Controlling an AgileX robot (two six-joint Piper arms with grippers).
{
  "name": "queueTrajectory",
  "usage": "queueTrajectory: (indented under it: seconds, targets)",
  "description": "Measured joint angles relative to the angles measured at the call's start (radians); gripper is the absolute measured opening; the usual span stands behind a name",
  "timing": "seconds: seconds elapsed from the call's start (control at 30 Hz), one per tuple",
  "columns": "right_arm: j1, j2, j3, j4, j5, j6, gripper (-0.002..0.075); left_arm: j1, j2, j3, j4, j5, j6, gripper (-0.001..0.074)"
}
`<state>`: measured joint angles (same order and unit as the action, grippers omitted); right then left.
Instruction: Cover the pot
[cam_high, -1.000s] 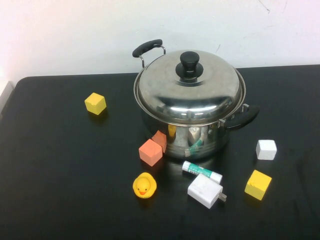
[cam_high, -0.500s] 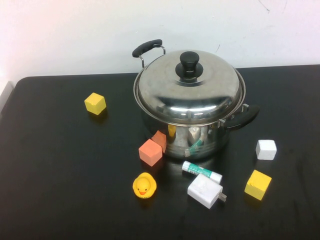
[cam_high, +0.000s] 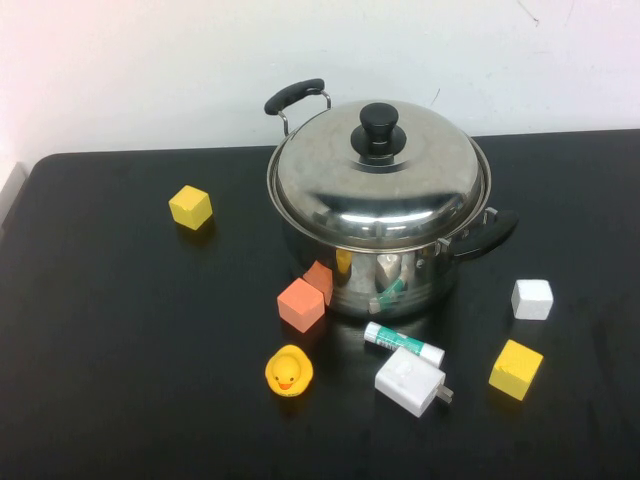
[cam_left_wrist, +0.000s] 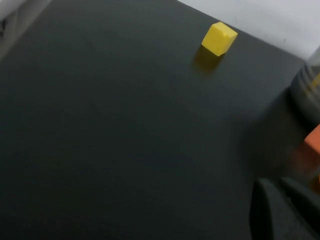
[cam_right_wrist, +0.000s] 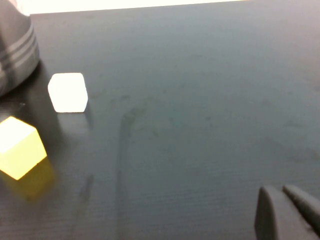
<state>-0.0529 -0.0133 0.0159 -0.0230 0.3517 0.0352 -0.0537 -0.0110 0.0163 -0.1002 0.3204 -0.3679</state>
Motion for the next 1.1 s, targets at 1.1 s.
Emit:
queueTrajectory:
  seconds: [1.1]
  targets:
    - [0.000,0.000,0.000,0.000,0.000,0.000,-0.0002,0.009,0.000,0.000,-0.086,0.002,0.373,-0.0001]
